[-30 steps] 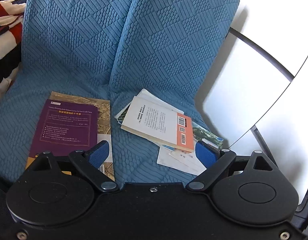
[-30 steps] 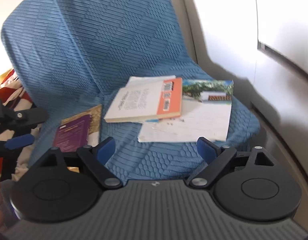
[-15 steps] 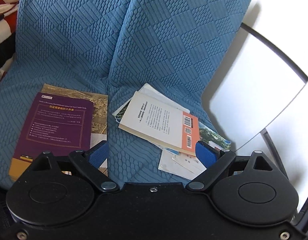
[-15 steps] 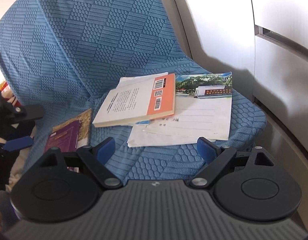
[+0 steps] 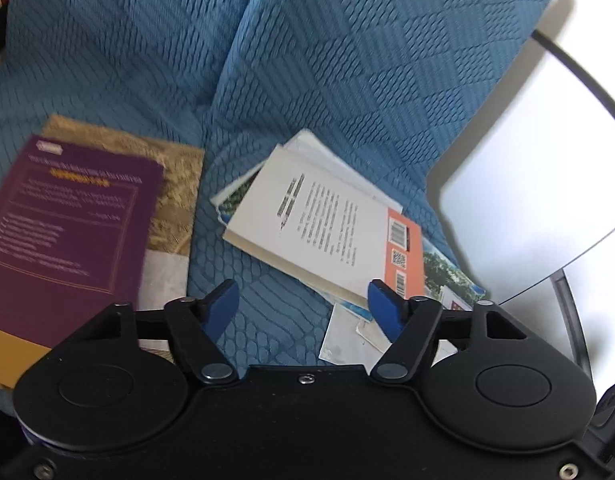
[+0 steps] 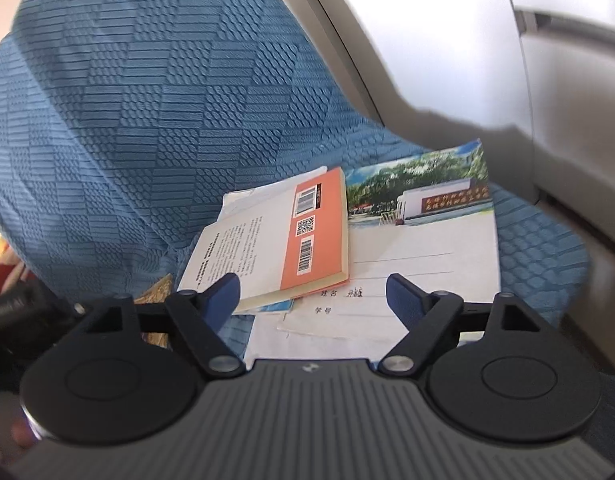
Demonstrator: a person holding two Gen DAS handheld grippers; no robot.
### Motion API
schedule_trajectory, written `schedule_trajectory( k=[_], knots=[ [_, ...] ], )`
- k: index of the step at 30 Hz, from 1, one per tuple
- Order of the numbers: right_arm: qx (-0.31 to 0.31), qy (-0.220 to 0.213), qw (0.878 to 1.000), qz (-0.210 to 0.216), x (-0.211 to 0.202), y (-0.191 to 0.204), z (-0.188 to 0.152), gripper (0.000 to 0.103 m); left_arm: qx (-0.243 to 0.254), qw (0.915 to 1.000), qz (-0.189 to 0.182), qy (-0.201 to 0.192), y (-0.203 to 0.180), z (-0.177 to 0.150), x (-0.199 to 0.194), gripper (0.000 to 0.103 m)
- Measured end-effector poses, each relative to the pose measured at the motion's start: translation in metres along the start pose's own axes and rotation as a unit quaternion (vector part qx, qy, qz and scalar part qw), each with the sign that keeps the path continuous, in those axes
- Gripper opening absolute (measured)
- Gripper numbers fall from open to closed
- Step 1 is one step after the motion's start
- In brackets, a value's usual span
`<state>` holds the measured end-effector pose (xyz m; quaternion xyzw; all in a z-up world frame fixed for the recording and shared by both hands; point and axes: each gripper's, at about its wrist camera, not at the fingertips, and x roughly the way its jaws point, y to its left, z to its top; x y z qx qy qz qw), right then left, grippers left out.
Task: Organize objects
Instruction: 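Lower the open left gripper onto the white paperback's spine edge, then close the left gripper on the white paperback and lift it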
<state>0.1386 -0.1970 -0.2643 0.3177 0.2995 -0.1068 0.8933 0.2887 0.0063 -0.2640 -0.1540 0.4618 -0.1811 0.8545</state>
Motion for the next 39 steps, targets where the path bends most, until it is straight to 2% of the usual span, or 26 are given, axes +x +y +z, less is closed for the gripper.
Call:
schedule_trajectory(
  k=[2, 3, 6, 11, 13, 15, 17, 20, 24, 27, 29, 33, 35, 37, 39],
  knots=[
    [0.012, 0.009, 1.0, 0.004, 0.01, -0.004, 0.004, 0.071, -0.016, 0.9998, -0.01, 0.011, 0.004, 0.001, 0.014, 0.054],
    [0.017, 0.014, 1.0, 0.006, 0.016, -0.006, 0.005, 0.065, -0.025, 0.9994, -0.014, 0.018, 0.006, 0.002, 0.02, 0.05],
    [0.023, 0.023, 0.999, 0.009, 0.03, -0.009, 0.009, 0.057, -0.049, 0.9982, -0.024, 0.027, 0.008, 0.004, 0.038, 0.048],
    [0.026, 0.038, 0.999, 0.002, 0.051, -0.014, 0.015, 0.051, -0.086, 0.9947, -0.037, 0.042, 0.012, 0.003, 0.055, 0.047],
    [0.043, 0.047, 0.998, 0.007, 0.059, -0.021, 0.016, 0.043, -0.102, 0.9924, -0.049, 0.048, 0.014, 0.001, 0.059, 0.047],
    [0.048, 0.049, 0.998, 0.015, 0.063, -0.023, 0.018, 0.041, -0.116, 0.9899, -0.061, 0.055, 0.016, -0.002, 0.062, 0.051],
    [0.061, 0.059, 0.996, 0.026, 0.066, -0.026, 0.018, 0.034, -0.139, 0.9849, -0.084, 0.06, 0.019, -0.005, 0.065, 0.055],
    [0.084, 0.067, 0.993, 0.045, 0.067, -0.031, 0.017, 0.032, -0.17, 0.9767, -0.112, 0.07, 0.024, -0.01, 0.071, 0.056],
    [0.127, 0.095, 0.982, 0.099, 0.07, -0.037, 0.012, 0.025, -0.19, 0.9702, -0.127, 0.079, 0.028, -0.014, 0.075, 0.056],
    [0.168, 0.13, 0.965, 0.154, 0.079, -0.042, 0.006, 0.025, -0.208, 0.9646, -0.138, 0.084, 0.032, -0.016, 0.079, 0.057],
    [0.185, 0.148, 0.955, 0.176, 0.084, -0.041, 0.001, 0.025, -0.224, 0.9595, -0.147, 0.086, 0.036, -0.018, 0.08, 0.057],
    [0.196, 0.155, 0.943, 0.22, 0.084, -0.035, -0.002, 0.02, -0.266, 0.9454, -0.168, 0.085, 0.047, -0.02, 0.084, 0.057],
    [0.196, 0.15, 0.947, 0.207, 0.083, -0.034, -0.002, 0.02, -0.28, 0.9422, -0.163, 0.085, 0.051, -0.02, 0.087, 0.055],
    [0.2, 0.143, 0.948, 0.2, 0.081, -0.036, 0.0, 0.02, -0.279, 0.9436, -0.158, 0.081, 0.053, -0.021, 0.086, 0.054],
    [0.186, 0.119, 0.957, 0.186, 0.074, -0.04, 0.004, 0.021, -0.278, 0.9458, -0.148, 0.08, 0.054, -0.022, 0.086, 0.05]
  ],
)
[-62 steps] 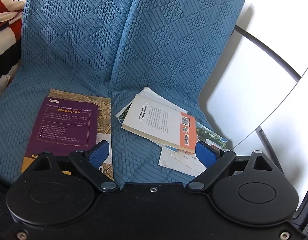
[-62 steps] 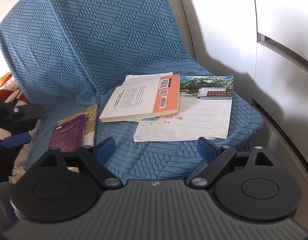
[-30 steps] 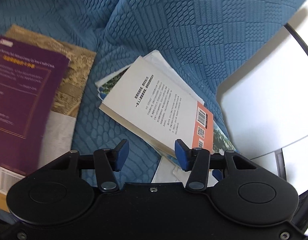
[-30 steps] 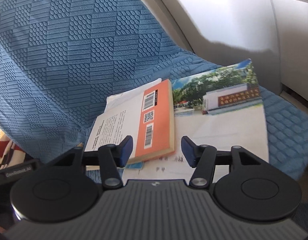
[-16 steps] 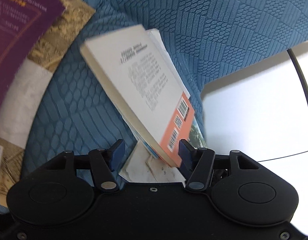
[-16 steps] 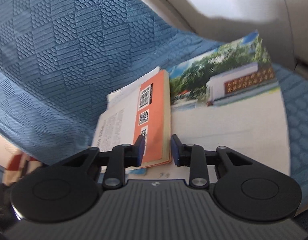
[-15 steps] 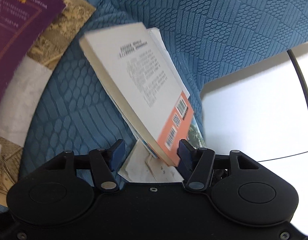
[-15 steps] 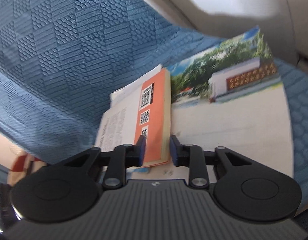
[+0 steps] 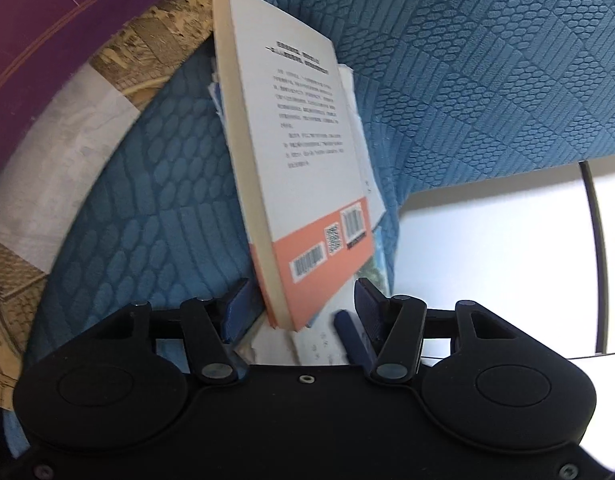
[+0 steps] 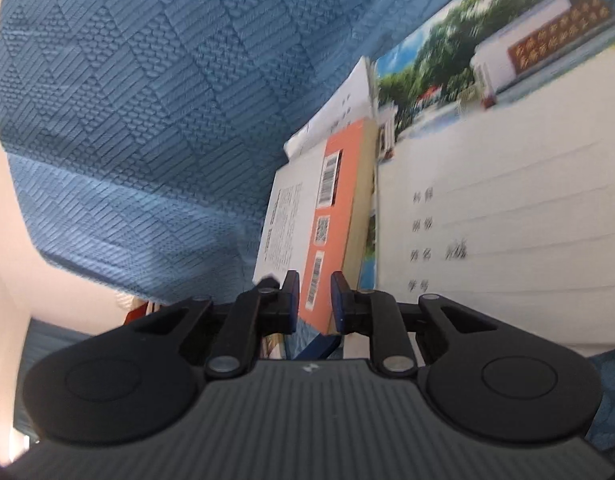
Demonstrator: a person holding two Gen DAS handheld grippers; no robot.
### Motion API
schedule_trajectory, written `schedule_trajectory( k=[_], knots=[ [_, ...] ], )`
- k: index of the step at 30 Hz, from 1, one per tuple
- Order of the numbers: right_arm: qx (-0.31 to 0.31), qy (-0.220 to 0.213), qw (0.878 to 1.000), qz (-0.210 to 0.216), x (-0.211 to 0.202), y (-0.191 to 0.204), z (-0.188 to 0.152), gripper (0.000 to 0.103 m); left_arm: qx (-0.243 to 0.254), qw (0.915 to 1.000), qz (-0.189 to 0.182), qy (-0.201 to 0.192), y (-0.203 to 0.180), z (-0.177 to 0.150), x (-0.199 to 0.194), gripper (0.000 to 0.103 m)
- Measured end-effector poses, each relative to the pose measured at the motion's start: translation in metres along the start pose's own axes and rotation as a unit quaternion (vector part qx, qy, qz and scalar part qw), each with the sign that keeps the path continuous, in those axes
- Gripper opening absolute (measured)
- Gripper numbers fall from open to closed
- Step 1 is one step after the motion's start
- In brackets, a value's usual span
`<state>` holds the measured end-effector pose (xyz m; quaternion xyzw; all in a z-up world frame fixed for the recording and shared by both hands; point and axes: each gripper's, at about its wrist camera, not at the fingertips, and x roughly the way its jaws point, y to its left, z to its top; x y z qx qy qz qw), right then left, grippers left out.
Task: Organize objects
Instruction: 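Close the left gripper on the white paperback and lift it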
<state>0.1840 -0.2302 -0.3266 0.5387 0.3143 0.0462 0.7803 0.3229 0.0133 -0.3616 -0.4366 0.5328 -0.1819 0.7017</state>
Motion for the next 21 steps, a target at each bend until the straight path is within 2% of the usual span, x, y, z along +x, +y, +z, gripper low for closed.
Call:
schedule_trajectory(
  k=[5, 7, 9, 12, 16, 21],
  knots=[
    [-0.041, -0.063, 0.996, -0.054, -0.011, 0.005, 0.012, 0.024, 0.005, 1.0, 0.008, -0.001, -0.001, 0.002, 0.004, 0.042],
    [-0.054, -0.088, 0.991, -0.082, -0.01, 0.004, 0.022, 0.034, 0.009, 0.9998, 0.015, -0.001, -0.003, 0.002, 0.005, 0.033],
    [-0.072, -0.104, 0.988, -0.093, -0.004, 0.004, 0.034, 0.043, 0.013, 0.9996, 0.023, -0.003, -0.005, 0.001, 0.007, 0.029],
    [-0.093, -0.101, 0.986, -0.097, 0.01, 0.003, 0.05, 0.044, 0.011, 0.9996, 0.027, -0.004, -0.004, 0.0, 0.008, 0.021],
    [-0.113, -0.089, 0.985, -0.098, 0.032, 0.0, 0.059, 0.044, -0.008, 0.9997, 0.023, -0.004, 0.002, 0.0, 0.008, 0.017],
    [-0.118, -0.086, 0.986, -0.075, 0.048, -0.004, 0.069, 0.045, -0.017, 0.9997, 0.015, -0.006, 0.003, 0.0, 0.002, 0.014]
  ],
)
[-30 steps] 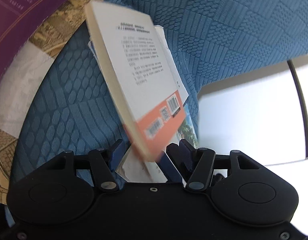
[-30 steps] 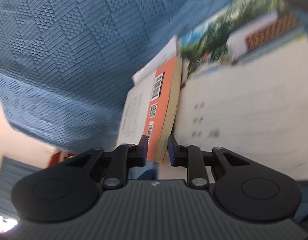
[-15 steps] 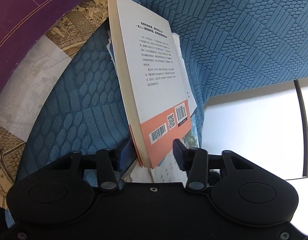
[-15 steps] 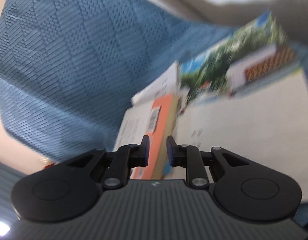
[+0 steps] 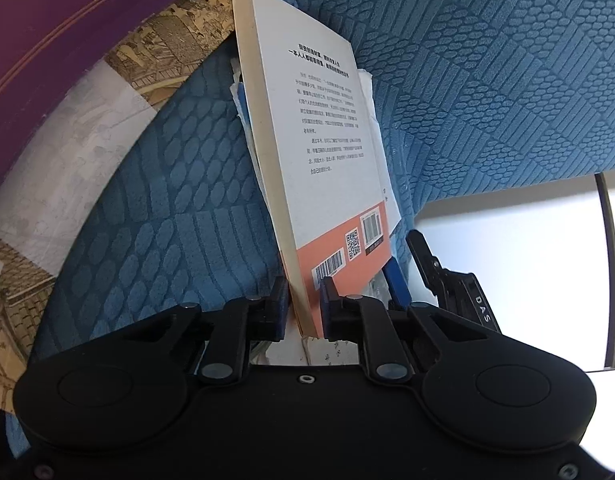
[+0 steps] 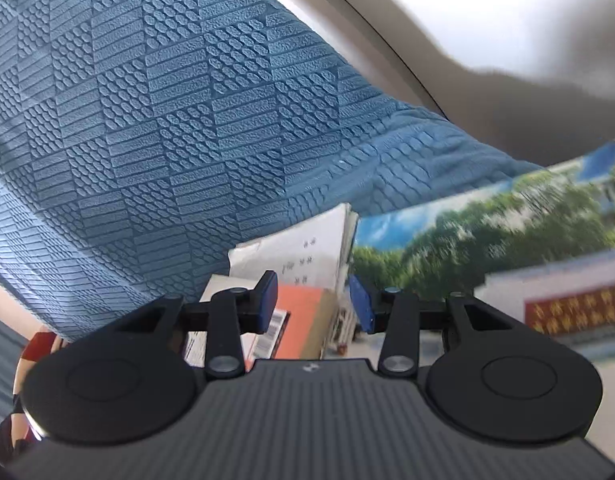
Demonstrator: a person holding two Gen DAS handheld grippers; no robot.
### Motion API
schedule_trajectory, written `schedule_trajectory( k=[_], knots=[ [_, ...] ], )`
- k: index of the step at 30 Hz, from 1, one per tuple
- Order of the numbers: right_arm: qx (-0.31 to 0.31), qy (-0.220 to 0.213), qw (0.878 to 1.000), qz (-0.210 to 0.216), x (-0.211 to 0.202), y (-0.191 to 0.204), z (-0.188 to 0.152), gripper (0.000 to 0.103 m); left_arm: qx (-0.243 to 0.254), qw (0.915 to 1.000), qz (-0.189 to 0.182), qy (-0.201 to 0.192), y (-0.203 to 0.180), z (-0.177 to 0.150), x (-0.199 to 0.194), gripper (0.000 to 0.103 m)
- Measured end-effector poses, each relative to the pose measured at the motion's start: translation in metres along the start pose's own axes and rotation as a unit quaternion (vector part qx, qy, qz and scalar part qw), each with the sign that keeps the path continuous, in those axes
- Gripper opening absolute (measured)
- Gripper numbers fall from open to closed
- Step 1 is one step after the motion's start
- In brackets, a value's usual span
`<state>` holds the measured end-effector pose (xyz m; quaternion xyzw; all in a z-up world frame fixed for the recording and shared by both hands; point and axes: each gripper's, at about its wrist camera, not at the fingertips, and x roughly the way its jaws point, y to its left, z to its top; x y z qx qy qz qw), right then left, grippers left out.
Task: Organize objects
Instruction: 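Close the left gripper on the white paperback and lift it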
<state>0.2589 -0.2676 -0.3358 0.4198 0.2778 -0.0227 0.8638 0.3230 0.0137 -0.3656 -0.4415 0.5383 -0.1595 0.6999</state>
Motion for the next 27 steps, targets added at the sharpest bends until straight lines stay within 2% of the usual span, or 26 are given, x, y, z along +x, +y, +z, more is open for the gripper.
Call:
schedule_trajectory(
  k=[6, 10, 16, 20, 24, 27],
  knots=[
    [0.016, 0.023, 0.999, 0.039, 0.007, -0.006, 0.004, 0.044, 0.007, 0.9999, 0.01, 0.005, 0.005, 0.0, -0.015, 0.014],
    [-0.004, 0.042, 0.998, 0.036, 0.003, 0.0, -0.001, 0.044, 0.015, 0.9997, 0.018, 0.007, 0.007, 0.001, -0.02, 0.014],
    [0.008, 0.067, 0.997, 0.04, -0.005, -0.001, -0.009, 0.044, 0.026, 0.9992, 0.028, 0.007, 0.008, 0.0, -0.018, 0.014],
    [0.056, 0.072, 0.994, 0.063, -0.009, -0.012, -0.006, 0.045, 0.017, 0.9995, 0.022, 0.013, 0.016, 0.002, -0.017, 0.014],
    [0.124, 0.078, 0.984, 0.105, -0.013, -0.028, -0.004, 0.048, 0.016, 0.9996, 0.022, 0.012, 0.021, 0.002, -0.019, 0.014],
    [0.141, 0.077, 0.981, 0.111, -0.02, -0.028, -0.006, 0.047, 0.012, 0.9997, 0.019, 0.012, 0.025, 0.003, -0.02, 0.014]
  ],
)
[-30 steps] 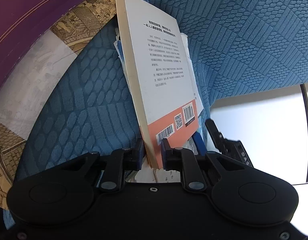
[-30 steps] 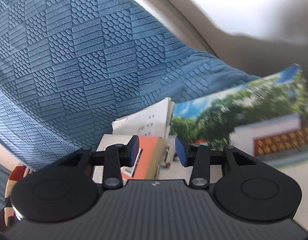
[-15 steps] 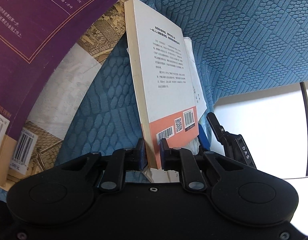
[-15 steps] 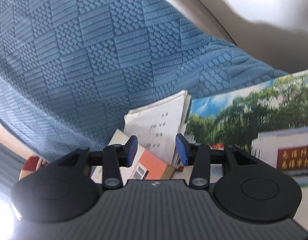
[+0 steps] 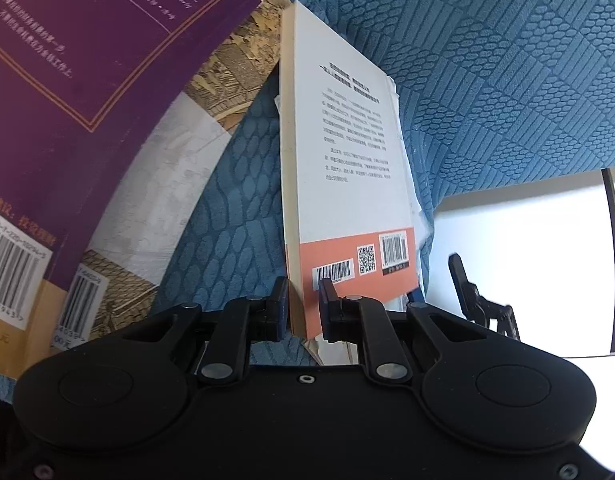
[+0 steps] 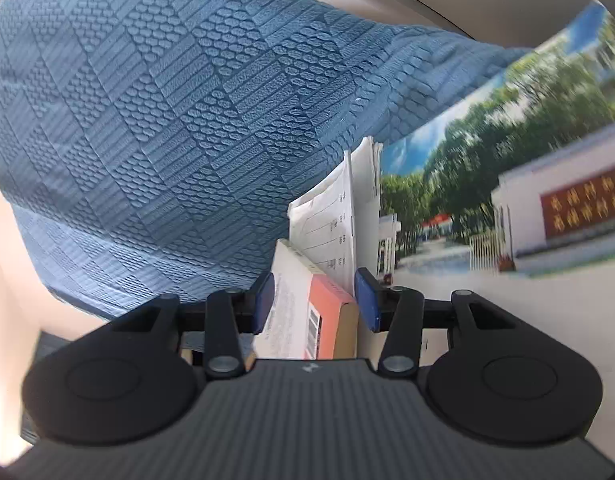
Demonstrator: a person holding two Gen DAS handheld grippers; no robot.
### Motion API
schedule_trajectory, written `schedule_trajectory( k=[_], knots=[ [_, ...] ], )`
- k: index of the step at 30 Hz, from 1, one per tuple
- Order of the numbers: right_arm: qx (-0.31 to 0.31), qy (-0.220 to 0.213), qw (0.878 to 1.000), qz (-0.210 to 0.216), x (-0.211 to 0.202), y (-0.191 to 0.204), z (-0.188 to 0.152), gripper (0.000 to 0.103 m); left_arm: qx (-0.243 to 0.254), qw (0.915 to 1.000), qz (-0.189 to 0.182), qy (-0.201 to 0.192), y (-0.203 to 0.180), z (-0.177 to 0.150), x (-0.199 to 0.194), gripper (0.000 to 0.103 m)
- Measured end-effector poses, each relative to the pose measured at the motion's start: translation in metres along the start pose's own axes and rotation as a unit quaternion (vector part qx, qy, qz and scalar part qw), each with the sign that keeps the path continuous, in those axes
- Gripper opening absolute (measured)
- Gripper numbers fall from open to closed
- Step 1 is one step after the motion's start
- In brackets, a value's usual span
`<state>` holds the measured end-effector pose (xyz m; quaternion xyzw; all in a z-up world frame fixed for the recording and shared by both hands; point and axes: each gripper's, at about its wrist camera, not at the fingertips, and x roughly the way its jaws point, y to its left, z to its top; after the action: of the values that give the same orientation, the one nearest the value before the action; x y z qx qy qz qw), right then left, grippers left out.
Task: Organize objects
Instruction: 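Close the left gripper on the white paperback and lift it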
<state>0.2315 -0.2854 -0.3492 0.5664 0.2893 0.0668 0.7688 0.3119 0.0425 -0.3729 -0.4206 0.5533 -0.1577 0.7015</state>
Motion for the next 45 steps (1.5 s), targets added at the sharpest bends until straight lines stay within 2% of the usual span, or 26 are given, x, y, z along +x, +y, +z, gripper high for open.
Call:
schedule_trajectory(
  k=[7, 10, 13, 17, 18, 20, 22, 25, 27, 29, 32, 36, 41, 42, 44, 45],
  knots=[
    [-0.019, -0.015, 0.999, -0.037, -0.016, 0.012, -0.015, 0.047, 0.02, 0.9998, 0.009, -0.001, -0.001, 0.0, -0.006, 0.015],
    [-0.009, -0.015, 1.0, -0.012, -0.025, 0.012, -0.02, 0.047, 0.025, 0.9996, 0.01, 0.001, 0.002, 0.002, -0.01, 0.015],
    [-0.027, -0.005, 1.0, -0.001, -0.028, 0.018, -0.023, 0.048, 0.028, 0.9995, 0.013, 0.002, 0.003, 0.005, -0.013, 0.016],
    [-0.025, 0.041, 0.998, 0.044, -0.016, 0.016, -0.017, 0.047, 0.028, 0.9995, 0.014, 0.002, 0.005, 0.01, -0.017, 0.017],
    [-0.023, 0.059, 0.997, 0.042, -0.009, 0.015, -0.016, 0.047, 0.024, 0.9996, 0.012, 0.005, 0.007, 0.012, -0.017, 0.016],
    [-0.038, 0.091, 0.995, 0.013, 0.005, 0.016, -0.018, 0.047, 0.021, 0.9997, 0.006, 0.008, 0.01, 0.012, -0.017, 0.015],
    [-0.058, 0.107, 0.992, -0.014, 0.017, 0.019, -0.022, 0.044, 0.022, 0.9997, 0.002, 0.009, 0.01, 0.013, -0.017, 0.015],
    [-0.06, 0.106, 0.992, -0.037, 0.024, 0.018, -0.025, 0.024, 0.021, 0.9997, -0.004, 0.011, 0.01, 0.014, -0.019, 0.016],
    [-0.051, 0.1, 0.993, -0.035, 0.023, 0.018, -0.025, 0.021, 0.02, 0.9997, -0.007, 0.011, 0.009, 0.016, -0.021, 0.017],
    [-0.05, 0.091, 0.994, -0.019, 0.017, 0.023, -0.027, 0.017, 0.012, 0.9996, -0.023, 0.008, 0.009, 0.018, -0.025, 0.023],
    [-0.016, 0.083, 0.996, 0.005, 0.011, 0.03, -0.03, 0.016, -0.016, 0.998, -0.062, -0.005, 0.015, 0.022, -0.034, 0.036],
    [-0.022, 0.077, 0.997, -0.007, 0.005, 0.053, -0.042, 0.016, -0.053, 0.9941, -0.094, 0.0, 0.025, 0.024, -0.04, 0.052],
    [0.005, 0.056, 0.998, -0.019, -0.006, 0.067, -0.056, 0.016, -0.097, 0.9859, -0.136, 0.0, 0.036, 0.022, -0.045, 0.053],
    [0.012, 0.05, 0.998, -0.019, -0.009, 0.068, -0.059, 0.016, -0.103, 0.9837, -0.148, 0.004, 0.036, 0.021, -0.045, 0.05],
    [0.015, 0.039, 0.999, -0.028, -0.013, 0.071, -0.065, 0.016, -0.108, 0.9831, -0.148, 0.004, 0.037, 0.02, -0.046, 0.044],
    [0.011, 0.034, 0.999, -0.035, -0.015, 0.073, -0.067, 0.016, -0.106, 0.9845, -0.14, 0.003, 0.037, 0.02, -0.048, 0.035]
  ],
)
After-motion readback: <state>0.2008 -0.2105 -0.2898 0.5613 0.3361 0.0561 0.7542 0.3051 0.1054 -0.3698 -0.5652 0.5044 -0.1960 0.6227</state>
